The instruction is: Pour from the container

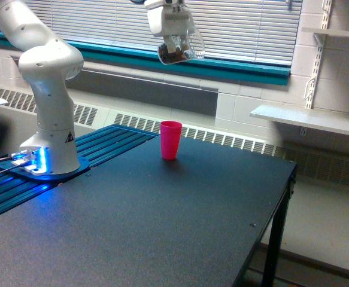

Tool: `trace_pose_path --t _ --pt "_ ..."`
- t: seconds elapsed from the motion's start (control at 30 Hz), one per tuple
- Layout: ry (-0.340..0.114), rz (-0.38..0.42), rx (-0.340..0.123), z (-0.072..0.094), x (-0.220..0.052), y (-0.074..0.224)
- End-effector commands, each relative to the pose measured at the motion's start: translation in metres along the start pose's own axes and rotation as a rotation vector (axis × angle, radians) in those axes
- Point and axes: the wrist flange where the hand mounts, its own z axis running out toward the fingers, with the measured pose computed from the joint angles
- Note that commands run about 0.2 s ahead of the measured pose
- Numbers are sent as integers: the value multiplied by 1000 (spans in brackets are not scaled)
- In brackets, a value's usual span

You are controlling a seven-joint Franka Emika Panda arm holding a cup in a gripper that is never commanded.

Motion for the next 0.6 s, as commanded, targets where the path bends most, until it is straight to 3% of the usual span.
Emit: trace_pose_path --t 0.03,0.6 --pt "-21 -25 9 4 -27 -6" --pt "-73 -56 -14 16 -75 -12"
